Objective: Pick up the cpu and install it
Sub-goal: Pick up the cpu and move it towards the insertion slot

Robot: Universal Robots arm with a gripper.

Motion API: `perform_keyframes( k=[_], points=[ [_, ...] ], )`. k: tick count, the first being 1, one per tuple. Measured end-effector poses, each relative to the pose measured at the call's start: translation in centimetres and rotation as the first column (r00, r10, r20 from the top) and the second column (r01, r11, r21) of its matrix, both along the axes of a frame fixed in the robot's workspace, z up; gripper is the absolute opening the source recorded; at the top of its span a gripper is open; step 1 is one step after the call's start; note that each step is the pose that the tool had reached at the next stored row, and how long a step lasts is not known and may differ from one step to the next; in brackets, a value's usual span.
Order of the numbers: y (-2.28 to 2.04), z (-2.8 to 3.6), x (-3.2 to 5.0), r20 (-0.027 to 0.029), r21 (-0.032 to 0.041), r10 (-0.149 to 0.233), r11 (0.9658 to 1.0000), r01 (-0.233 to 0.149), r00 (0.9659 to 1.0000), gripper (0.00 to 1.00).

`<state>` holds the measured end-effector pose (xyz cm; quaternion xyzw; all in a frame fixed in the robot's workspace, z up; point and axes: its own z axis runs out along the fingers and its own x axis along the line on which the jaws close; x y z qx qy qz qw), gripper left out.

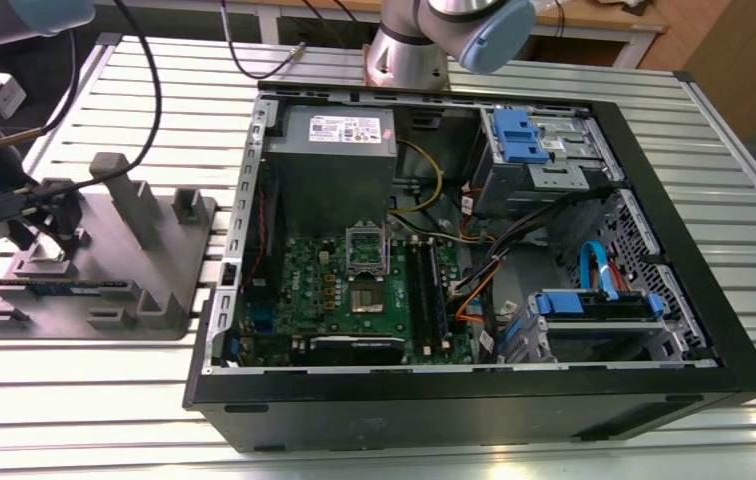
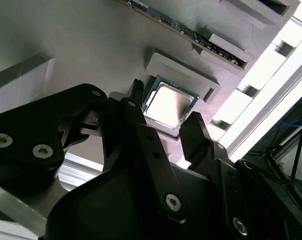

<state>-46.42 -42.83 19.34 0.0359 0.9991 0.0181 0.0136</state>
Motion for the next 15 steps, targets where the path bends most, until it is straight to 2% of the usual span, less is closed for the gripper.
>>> perform_keyframes(
  k=[4, 15],
  points=[
    [0.05, -0.19, -0.21, 0.0038, -0.0008, 0.000, 1.0000, 0.000, 1.0000, 0.56],
    [0.06, -0.60, -0.26, 0.0043, -0.0066, 0.000, 1.0000, 0.000, 1.0000, 0.56]
  ],
)
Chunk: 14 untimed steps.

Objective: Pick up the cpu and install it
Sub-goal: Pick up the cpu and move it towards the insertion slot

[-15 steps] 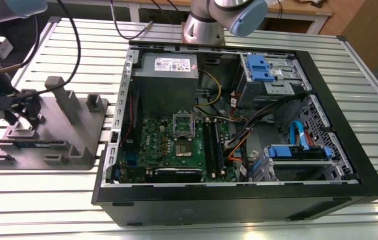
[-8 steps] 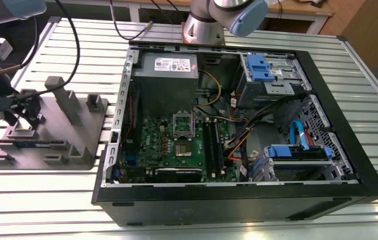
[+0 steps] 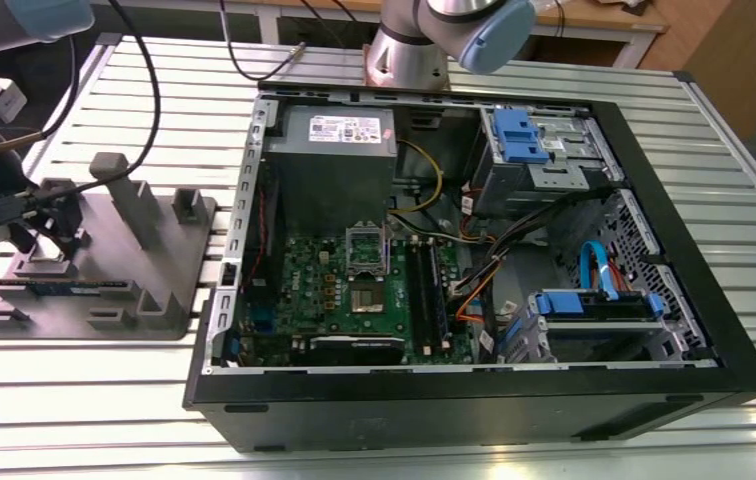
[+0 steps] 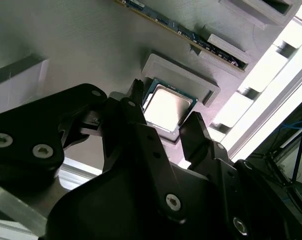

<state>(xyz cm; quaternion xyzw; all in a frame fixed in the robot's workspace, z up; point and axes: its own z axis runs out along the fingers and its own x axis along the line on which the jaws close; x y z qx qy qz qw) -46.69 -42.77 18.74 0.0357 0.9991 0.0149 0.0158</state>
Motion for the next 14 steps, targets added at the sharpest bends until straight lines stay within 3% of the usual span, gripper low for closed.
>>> perform_keyframes(
  k=[5, 14],
  points=[
    [0.00, -0.19, -0.01, -0.0002, -0.0045, 0.000, 1.0000, 0.000, 1.0000, 0.56],
    [0.00, -0.44, -0.01, -0.0001, -0.0049, 0.000, 1.0000, 0.000, 1.0000, 0.56]
  ],
)
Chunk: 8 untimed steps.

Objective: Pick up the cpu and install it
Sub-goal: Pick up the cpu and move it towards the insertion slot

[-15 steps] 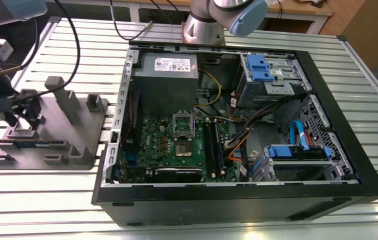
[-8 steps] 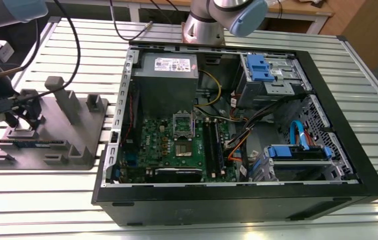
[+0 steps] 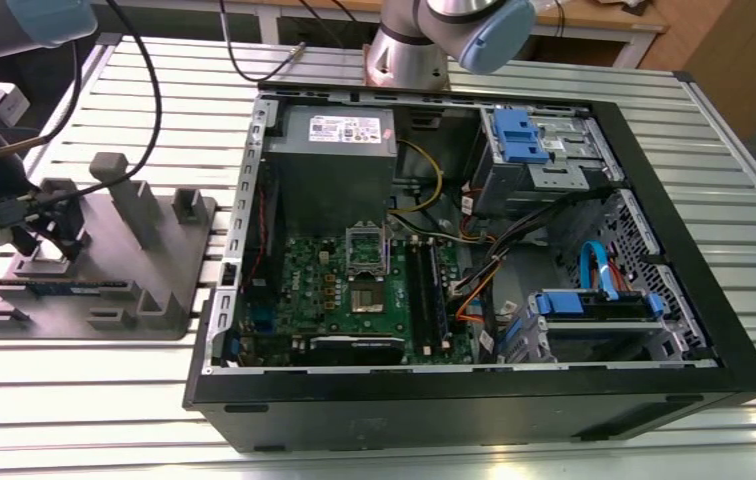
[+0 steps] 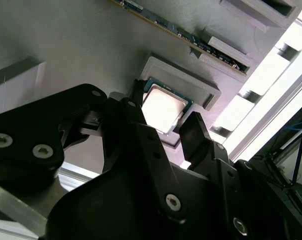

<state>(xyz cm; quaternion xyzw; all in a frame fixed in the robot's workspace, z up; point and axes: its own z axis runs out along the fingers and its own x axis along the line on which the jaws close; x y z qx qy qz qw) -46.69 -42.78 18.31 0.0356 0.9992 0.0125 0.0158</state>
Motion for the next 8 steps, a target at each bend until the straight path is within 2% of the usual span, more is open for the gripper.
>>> perform_keyframes(
  k=[8],
  points=[
    [0.00, -0.07, 0.00, 0.0000, -0.0011, 0.000, 1.0000, 0.000, 1.0000, 0.56]
  ],
)
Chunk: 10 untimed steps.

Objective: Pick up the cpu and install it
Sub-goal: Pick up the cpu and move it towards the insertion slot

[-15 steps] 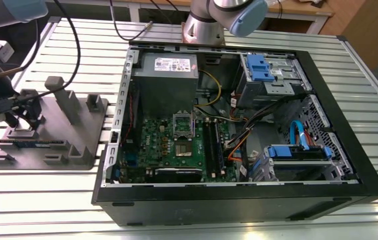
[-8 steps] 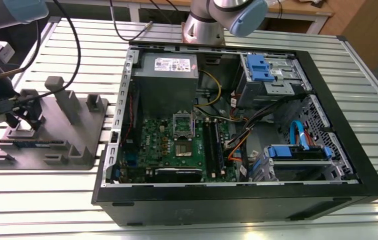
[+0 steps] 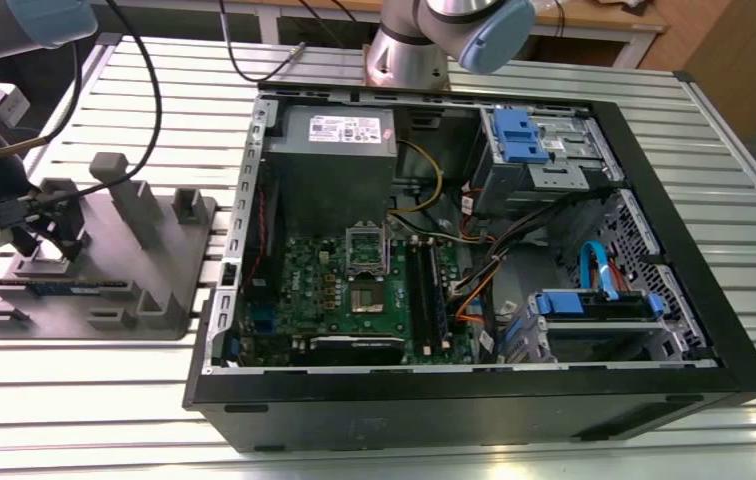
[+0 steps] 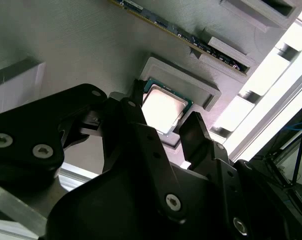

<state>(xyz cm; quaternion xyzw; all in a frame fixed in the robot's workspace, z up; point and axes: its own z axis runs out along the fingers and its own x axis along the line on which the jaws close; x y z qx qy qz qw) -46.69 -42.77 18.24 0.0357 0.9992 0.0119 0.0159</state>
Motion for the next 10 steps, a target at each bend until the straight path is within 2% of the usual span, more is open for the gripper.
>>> perform_keyframes(
  k=[8, 9, 10],
  points=[
    [0.00, 0.00, 0.00, 0.0000, -0.0003, 0.000, 1.0000, 0.000, 1.0000, 0.55],
    [0.00, 0.00, 0.00, 0.0000, -0.0004, 0.000, 1.0000, 0.000, 1.0000, 0.48],
    [0.00, 0.00, 0.00, 0.0001, -0.0004, 0.000, 1.0000, 0.000, 1.0000, 0.48]
  ],
)
